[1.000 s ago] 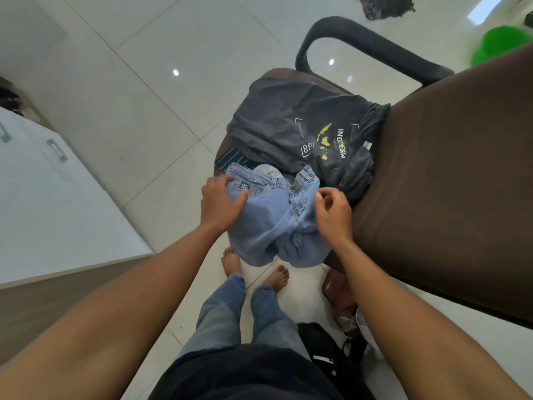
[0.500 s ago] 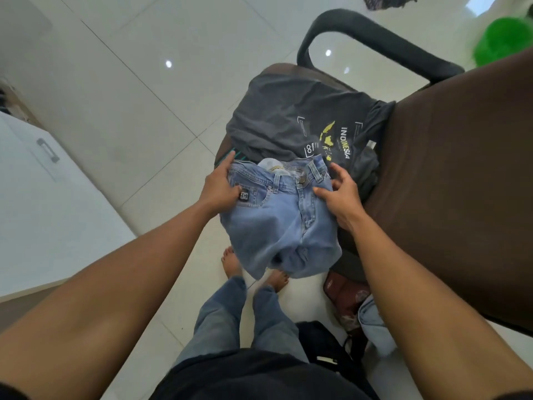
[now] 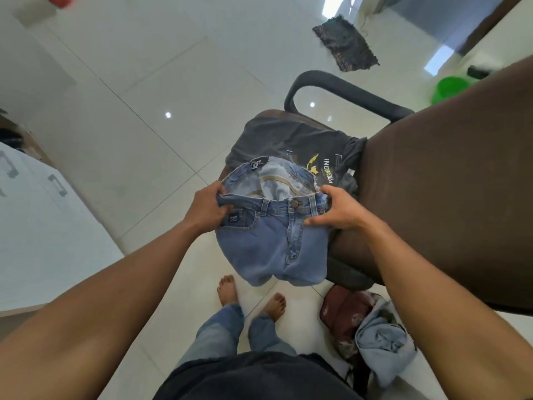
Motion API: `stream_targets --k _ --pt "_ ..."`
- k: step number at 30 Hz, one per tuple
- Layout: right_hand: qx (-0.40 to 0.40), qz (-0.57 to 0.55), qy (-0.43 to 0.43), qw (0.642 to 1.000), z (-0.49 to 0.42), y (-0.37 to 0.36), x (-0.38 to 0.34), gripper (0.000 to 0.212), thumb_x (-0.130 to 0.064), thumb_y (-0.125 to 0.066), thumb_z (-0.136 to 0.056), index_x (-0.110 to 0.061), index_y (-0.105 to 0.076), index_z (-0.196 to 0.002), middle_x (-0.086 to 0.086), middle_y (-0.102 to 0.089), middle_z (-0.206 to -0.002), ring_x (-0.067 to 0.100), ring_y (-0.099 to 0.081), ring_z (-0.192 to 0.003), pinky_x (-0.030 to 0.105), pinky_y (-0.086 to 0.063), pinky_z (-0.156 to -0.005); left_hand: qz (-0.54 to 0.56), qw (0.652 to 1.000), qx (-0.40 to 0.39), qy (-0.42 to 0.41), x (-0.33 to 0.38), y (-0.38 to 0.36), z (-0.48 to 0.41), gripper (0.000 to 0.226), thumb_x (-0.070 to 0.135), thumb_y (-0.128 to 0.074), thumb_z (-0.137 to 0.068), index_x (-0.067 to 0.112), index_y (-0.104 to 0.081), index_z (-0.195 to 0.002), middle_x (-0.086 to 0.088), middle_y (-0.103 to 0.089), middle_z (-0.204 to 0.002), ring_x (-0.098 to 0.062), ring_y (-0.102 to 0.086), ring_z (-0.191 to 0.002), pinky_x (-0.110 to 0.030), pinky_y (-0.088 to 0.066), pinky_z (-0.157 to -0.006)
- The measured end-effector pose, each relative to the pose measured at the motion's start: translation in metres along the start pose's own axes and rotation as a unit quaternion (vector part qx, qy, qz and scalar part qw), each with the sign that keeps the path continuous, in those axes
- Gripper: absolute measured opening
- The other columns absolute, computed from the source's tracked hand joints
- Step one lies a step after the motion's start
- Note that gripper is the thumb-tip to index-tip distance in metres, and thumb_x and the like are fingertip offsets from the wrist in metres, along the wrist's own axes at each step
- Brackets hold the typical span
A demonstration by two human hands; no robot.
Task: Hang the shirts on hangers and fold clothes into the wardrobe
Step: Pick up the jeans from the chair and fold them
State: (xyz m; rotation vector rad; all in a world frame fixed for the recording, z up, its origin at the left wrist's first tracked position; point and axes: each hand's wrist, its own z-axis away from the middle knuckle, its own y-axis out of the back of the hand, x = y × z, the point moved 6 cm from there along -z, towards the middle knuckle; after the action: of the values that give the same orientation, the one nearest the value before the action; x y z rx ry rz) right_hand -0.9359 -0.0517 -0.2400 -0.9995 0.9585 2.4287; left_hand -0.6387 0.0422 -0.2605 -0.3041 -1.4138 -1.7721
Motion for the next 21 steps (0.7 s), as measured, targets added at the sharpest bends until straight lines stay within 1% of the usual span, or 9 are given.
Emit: stream_targets --k 3,5,7,9,12,14,15,17,21 --pt "-0.005 0.006 -0.033 0.999 0.018 0.008 0.006 0.043 -0.024 -0.095 -0.063 -0.016 -0.072 -0.099 0.005 -0.076 -0.1 0.023 -0.073 -0.094 0.045 -0.062 -0.078 0.003 1.0 0.013 -0.024 0.005 0.013 0.01 0.021 0.01 -0.067 -0.087 0.02 -0.05 -0.082 -0.006 -0.063 -0.086 -0.018 -0.053 -0.069 -0.029 -0.043 -0.054" --pt "-0.001 0.094 -0.013 0.995 0.028 0.018 0.005 0.051 -0.046 -0.096 -0.054 -0.012 -0.074 -0.085 -0.001 -0.069 -0.108 0.018 -0.068 -0.096 0.039 -0.058 -0.082 0.007 0.999 0.021 -0.048 0.017 0.026 0.016 0.023 0.009 -0.066 -0.088 0.022 -0.048 -0.081 -0.002 -0.061 -0.082 -0.017 -0.052 -0.068 -0.028 -0.042 -0.054" --pt "0.017 0.159 0.006 0.987 0.038 0.028 0.003 0.061 -0.055 -0.094 -0.047 -0.009 -0.058 -0.065 -0.001 -0.064 -0.093 0.017 -0.061 -0.08 0.037 -0.05 -0.069 0.01 0.997 0.026 -0.076 0.032 0.038 0.019 0.025 0.006 -0.065 -0.089 0.023 -0.047 -0.082 -0.001 -0.058 -0.08 -0.013 -0.049 -0.066 -0.026 -0.04 -0.054" --pt "0.045 0.182 0.014 0.982 0.05 0.036 0.0 0.06 -0.045 -0.096 -0.051 -0.014 -0.046 -0.061 0.001 -0.055 -0.074 0.016 -0.048 -0.066 0.033 -0.039 -0.058 0.006 0.994 0.034 -0.104 0.048 0.05 0.02 0.025 0.004 -0.065 -0.089 0.022 -0.048 -0.083 -0.002 -0.058 -0.08 -0.011 -0.048 -0.065 -0.025 -0.04 -0.054" --pt "0.048 0.194 0.04 0.979 0.067 0.04 -0.014 0.038 -0.036 -0.095 -0.059 -0.019 -0.069 -0.081 -0.008 -0.065 -0.085 0.011 -0.059 -0.081 0.022 -0.041 -0.065 -0.005 0.99 0.042 -0.132 0.066 0.061 0.02 0.023 0.002 -0.065 -0.087 0.02 -0.05 -0.086 -0.005 -0.059 -0.082 -0.016 -0.05 -0.066 -0.027 -0.042 -0.055" --pt "0.01 0.225 0.055 0.973 0.078 0.037 -0.024 0.057 -0.033 -0.092 -0.065 -0.029 -0.071 -0.117 -0.017 -0.064 -0.108 0.007 -0.061 -0.1 0.016 -0.043 -0.081 -0.009 0.988 0.041 -0.146 0.075 0.065 0.019 0.024 0.001 -0.064 -0.086 0.021 -0.05 -0.086 -0.008 -0.062 -0.085 -0.024 -0.054 -0.07 -0.033 -0.047 -0.058" --pt "0.001 0.245 0.047 0.968 0.082 0.037 -0.025 0.063 -0.035 -0.092 -0.065 -0.03 -0.068 -0.124 -0.018 -0.063 -0.112 0.006 -0.061 -0.102 0.019 -0.046 -0.085 -0.011 0.988 0.04 -0.151 0.08 0.067 0.019 0.024 0.001 -0.063 -0.085 0.022 -0.05 -0.086 -0.009 -0.062 -0.085 -0.028 -0.056 -0.072 -0.037 -0.05 -0.06" --pt "0.008 0.292 0.017 0.956 0.091 0.044 -0.022 0.055 -0.047 -0.091 -0.06 -0.028 -0.073 -0.108 -0.014 -0.068 -0.102 0.009 -0.065 -0.091 0.028 -0.055 -0.08 -0.015 0.986 0.043 -0.161 0.089 0.07 0.016 0.024 0.0 -0.062 -0.085 0.021 -0.051 -0.087 -0.009 -0.063 -0.086 -0.032 -0.059 -0.076 -0.042 -0.053 -0.062" --pt "0.063 0.291 -0.044 0.954 0.11 0.07 0.009 0.05 -0.066 -0.082 -0.062 -0.02 -0.073 -0.079 -0.002 -0.068 -0.076 0.017 -0.063 -0.07 0.04 -0.054 -0.065 -0.018 0.981 0.057 -0.185 0.103 0.084 0.003 0.023 0.0 -0.065 -0.084 0.02 -0.054 -0.089 -0.005 -0.063 -0.088 -0.028 -0.061 -0.08 -0.03 -0.051 -0.063"
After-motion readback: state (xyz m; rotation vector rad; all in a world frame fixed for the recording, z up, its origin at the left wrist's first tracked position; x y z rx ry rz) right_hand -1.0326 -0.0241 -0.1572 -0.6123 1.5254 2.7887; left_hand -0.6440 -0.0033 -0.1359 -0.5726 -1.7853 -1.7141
